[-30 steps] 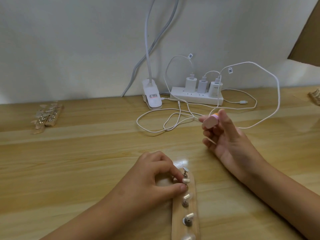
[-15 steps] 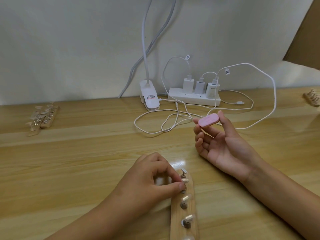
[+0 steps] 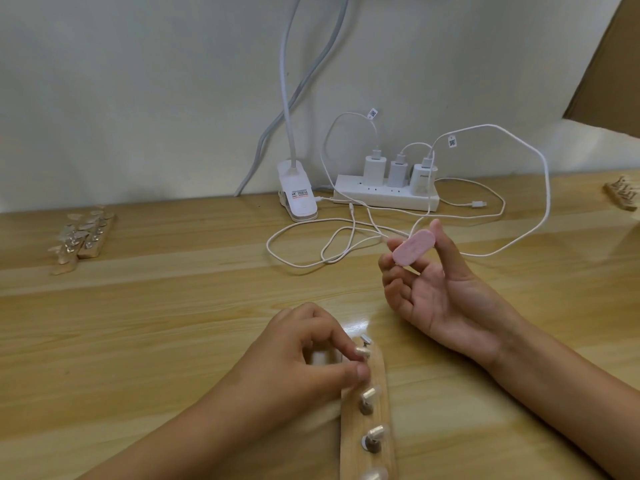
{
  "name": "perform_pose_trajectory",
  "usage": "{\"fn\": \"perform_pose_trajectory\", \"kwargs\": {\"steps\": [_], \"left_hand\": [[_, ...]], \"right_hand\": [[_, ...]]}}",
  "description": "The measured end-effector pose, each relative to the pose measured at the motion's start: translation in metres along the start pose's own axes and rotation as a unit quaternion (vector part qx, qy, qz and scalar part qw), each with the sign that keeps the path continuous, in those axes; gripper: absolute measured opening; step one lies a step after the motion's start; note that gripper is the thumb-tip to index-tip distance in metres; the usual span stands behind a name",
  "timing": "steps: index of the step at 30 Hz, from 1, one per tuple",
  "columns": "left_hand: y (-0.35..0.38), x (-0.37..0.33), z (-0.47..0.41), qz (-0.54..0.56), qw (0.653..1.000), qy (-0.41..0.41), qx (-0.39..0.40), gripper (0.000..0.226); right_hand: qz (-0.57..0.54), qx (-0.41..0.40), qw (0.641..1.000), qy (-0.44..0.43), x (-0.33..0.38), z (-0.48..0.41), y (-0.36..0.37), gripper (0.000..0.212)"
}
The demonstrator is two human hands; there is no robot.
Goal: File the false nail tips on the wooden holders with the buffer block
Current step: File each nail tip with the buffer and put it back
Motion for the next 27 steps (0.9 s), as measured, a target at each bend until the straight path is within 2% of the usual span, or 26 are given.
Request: {"fn": "perform_pose_trajectory", "kwargs": {"steps": [4,6,9,13,16,19,24,27], "left_hand": [[-0.009,0.005,0.004,0.147,0.987,0.004,-0.06,0.028],[-0.012,0.008,0.004,0.197,0.976,0.014,-0.087,0.028],[-0.014,0.007,0.005,0.22,0.97,0.02,-0.097,0.028],[-0.012,0.007,0.005,0.203,0.976,0.008,-0.075,0.025],[-0.011,0.002,0.005,0.206,0.976,0.019,-0.068,0.018],[-0.012,0.0,0.005,0.206,0.975,0.026,-0.079,0.018],[-0.012,-0.002,0.004,0.179,0.979,0.053,-0.077,0.019],[-0.012,-0.001,0.003,0.198,0.975,0.06,-0.075,0.016]], "right_hand": [[0.0,0.018,1.0,-0.004,-0.001,0.001,0.004,0.06],[0.02,0.004,0.999,-0.029,0.0,0.002,0.004,0.059],[0.162,-0.051,0.978,-0.122,0.007,0.005,0.005,0.044],[0.388,-0.107,0.888,-0.22,0.015,0.021,0.015,0.034],[0.458,-0.024,0.851,-0.256,0.005,0.026,0.034,0.027],[0.553,0.05,0.784,-0.279,-0.01,0.029,0.051,0.03],[0.674,0.07,0.686,-0.263,-0.018,0.03,0.06,0.032],[0.707,0.08,0.653,-0.26,-0.02,0.03,0.061,0.038]]}}
Point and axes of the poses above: each hand's wrist, its own z-axis away from the middle knuckle, its own y-axis out of the palm, x = y × z, the point moved 6 cm from there along -z, towards the middle knuckle, and after that the axes turned 11 degrees about x, right-handed, at the moved point
